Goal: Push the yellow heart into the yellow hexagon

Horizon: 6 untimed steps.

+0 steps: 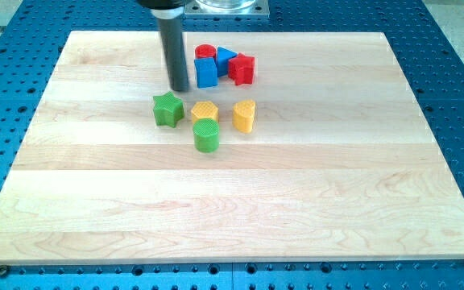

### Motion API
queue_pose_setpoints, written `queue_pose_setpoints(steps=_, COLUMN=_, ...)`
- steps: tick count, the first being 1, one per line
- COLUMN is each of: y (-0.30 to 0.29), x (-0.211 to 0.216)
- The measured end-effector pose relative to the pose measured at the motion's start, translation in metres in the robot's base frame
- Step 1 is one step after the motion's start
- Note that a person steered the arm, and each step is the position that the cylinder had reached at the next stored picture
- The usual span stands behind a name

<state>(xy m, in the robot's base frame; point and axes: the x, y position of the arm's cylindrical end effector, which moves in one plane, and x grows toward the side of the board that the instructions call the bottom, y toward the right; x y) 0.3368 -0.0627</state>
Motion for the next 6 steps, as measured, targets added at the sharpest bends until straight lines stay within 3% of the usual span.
queue_pose_setpoints(steps=2, y=0.103, x=0.048)
queue_pose_setpoints(steps=4, y=0.141, x=0.11)
queue_pose_setpoints(steps=6, y=0.049, x=0.12)
